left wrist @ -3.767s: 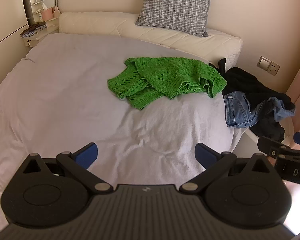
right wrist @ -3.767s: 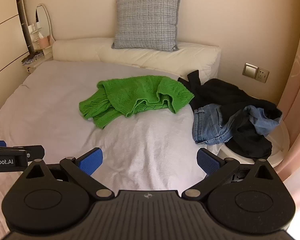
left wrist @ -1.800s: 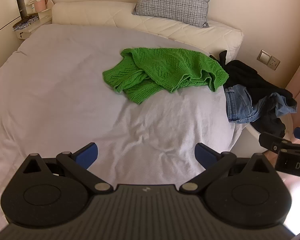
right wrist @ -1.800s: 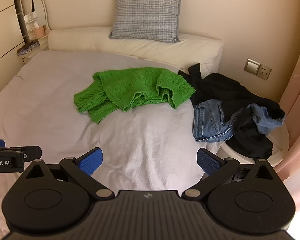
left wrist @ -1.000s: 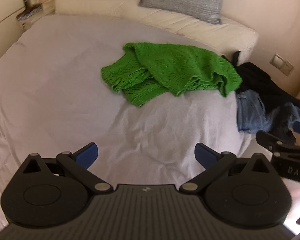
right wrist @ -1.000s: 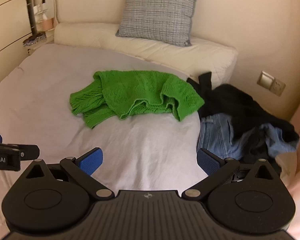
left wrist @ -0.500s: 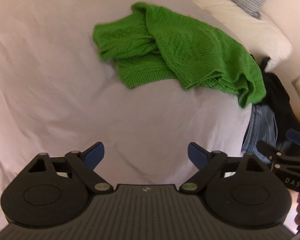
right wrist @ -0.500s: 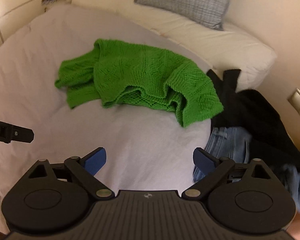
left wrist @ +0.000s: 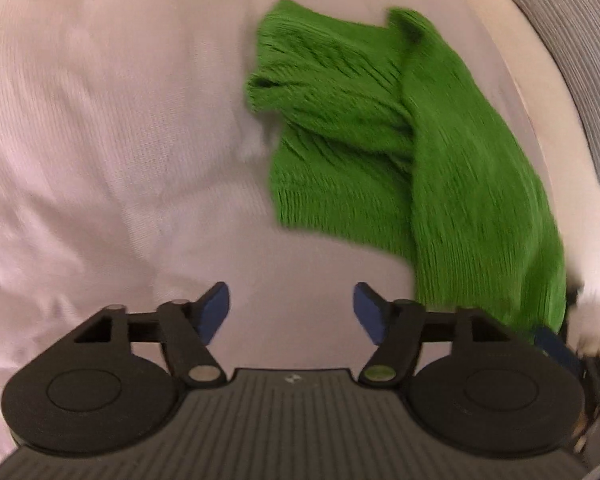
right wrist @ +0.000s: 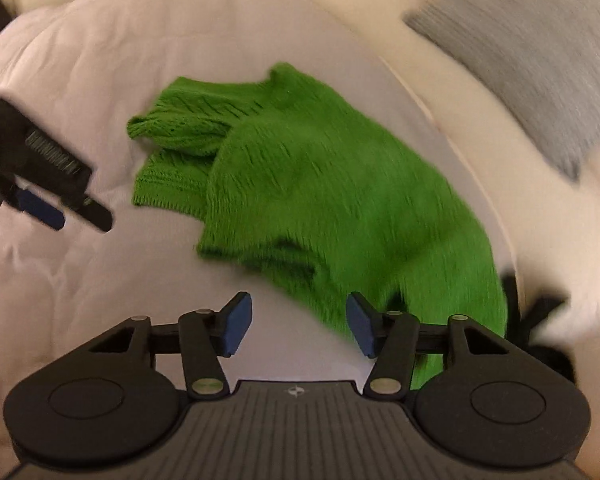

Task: Fold clothes
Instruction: 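Grasp the green vest's shoulder with the left gripper while the right gripper grasps the other shoulder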

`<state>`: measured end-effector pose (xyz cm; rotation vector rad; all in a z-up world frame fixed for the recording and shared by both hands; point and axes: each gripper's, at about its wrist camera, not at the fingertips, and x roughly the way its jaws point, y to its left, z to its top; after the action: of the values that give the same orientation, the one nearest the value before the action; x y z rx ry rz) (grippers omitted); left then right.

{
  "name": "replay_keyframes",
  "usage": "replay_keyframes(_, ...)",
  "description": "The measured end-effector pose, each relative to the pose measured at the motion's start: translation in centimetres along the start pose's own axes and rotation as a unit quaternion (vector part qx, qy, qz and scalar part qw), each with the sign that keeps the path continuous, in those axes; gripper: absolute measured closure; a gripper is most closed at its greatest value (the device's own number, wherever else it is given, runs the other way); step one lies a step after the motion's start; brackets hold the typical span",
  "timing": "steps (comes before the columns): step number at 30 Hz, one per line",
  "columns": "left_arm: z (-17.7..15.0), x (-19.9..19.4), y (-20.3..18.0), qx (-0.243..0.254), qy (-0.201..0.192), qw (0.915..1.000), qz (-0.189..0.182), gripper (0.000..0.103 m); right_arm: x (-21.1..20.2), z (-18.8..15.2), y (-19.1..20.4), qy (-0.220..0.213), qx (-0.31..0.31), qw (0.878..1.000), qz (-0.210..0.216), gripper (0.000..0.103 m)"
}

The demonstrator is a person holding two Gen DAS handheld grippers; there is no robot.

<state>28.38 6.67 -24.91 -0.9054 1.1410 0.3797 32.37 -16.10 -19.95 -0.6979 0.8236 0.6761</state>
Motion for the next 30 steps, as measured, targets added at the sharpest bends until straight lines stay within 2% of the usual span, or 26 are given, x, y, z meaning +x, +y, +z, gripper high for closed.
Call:
replay_keyframes(2,1.0,1.0,0.8,-0.049,-0.006,0.9987,-0.013,0.030,0.8,0.6,0.9,-0.019,-0.059,0.998,-0.009,0.038)
replay_keyframes(4,1.9,2.1,1.9,-0.105,-0.009,0.9942,-0.024,0.027,1.6,1.1,2.1,-0.038,-0.122,0.992,-0.015,0.033)
replay_keyframes(8,3.1,4.1,3.9,-0.207,-0.015,0.9774,-0.041,0.022,3.6,1.4,4.0,-0.050,-0.228,0.972,-0.020,0.023)
replay_keyframes(10,3.7,5.2,4.5,-0.238,-0.010,0.9700,-0.047,0.022,5.1,1.6,4.6,-0.041,-0.262,0.964,-0.027,0.025)
replay_keyframes(13,4.7,6.6,4.0,-0.247,0.004,0.9673,-0.056,0.024,7.2,1.9,4.7,-0.025,-0.280,0.959,-0.042,0.038)
replay_keyframes(14,5.0,6.9,3.6,-0.247,0.004,0.9671,-0.061,0.030,7.6,2.2,4.4,-0.021,-0.277,0.960,-0.037,0.045)
replay_keyframes(16,5.7,7.2,2.9,-0.249,0.002,0.9658,-0.071,0.043,7.9,3.0,3.6,-0.016,-0.257,0.966,-0.021,0.061)
replay_keyframes(18,6.3,7.3,2.3,-0.250,0.000,0.9651,-0.079,0.060,7.6,4.1,2.6,-0.012,-0.224,0.975,-0.001,0.067)
replay_keyframes(19,6.7,7.2,1.8,-0.244,-0.002,0.9668,-0.077,0.067,7.5,4.5,1.9,-0.010,-0.204,0.979,0.011,0.071)
replay_keyframes(21,7.2,6.6,0.9,-0.224,-0.013,0.9714,-0.077,0.088,7.0,5.1,0.3,-0.005,-0.151,0.988,0.041,0.077)
replay_keyframes(24,7.6,5.1,-0.5,-0.188,-0.035,0.9782,-0.081,0.093,6.1,6.1,-3.0,0.003,-0.039,0.995,0.095,0.092)
replay_keyframes(25,7.6,4.6,-0.5,-0.180,-0.042,0.9789,-0.086,0.093,5.6,6.6,-4.2,0.003,0.006,0.994,0.114,0.092)
replay_keyframes(28,7.5,1.5,-0.7,-0.163,-0.076,0.9774,-0.111,0.094,3.4,7.8,-7.3,-0.023,0.099,0.982,0.161,0.092)
replay_keyframes(30,7.4,-1.3,-1.2,-0.144,-0.100,0.9764,-0.126,0.094,1.7,8.7,-9.2,-0.046,0.152,0.969,0.188,0.093)
